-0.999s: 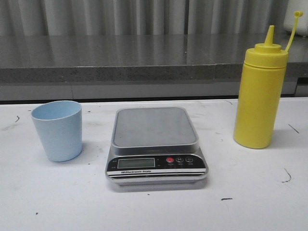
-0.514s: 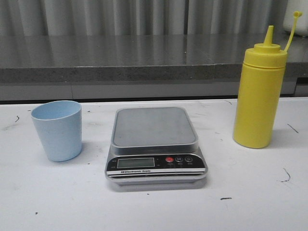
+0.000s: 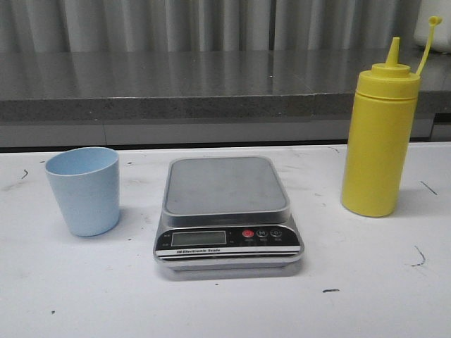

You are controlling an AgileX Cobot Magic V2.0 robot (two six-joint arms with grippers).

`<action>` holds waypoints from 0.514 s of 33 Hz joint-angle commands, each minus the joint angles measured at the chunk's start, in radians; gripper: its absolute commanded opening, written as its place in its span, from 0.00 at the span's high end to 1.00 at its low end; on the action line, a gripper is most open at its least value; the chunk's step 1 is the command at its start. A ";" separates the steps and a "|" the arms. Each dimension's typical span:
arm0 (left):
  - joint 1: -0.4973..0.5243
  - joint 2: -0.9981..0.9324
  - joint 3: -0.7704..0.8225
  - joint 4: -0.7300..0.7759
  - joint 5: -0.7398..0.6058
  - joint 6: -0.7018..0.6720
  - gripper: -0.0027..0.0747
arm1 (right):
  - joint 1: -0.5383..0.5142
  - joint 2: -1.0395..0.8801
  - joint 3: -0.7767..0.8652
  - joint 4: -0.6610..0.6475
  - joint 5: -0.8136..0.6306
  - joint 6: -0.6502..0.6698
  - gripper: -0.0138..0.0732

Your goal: Pour seasoning into cup on scale with both arms

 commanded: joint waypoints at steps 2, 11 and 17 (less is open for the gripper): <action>-0.024 0.090 -0.040 -0.027 -0.071 -0.009 0.24 | -0.004 0.012 -0.036 -0.002 -0.067 -0.002 0.17; -0.263 0.404 -0.177 0.002 -0.014 -0.006 0.24 | -0.004 0.012 -0.036 -0.002 -0.066 -0.002 0.17; -0.450 0.655 -0.346 0.054 0.156 0.000 0.24 | -0.004 0.012 -0.036 -0.002 -0.063 -0.002 0.17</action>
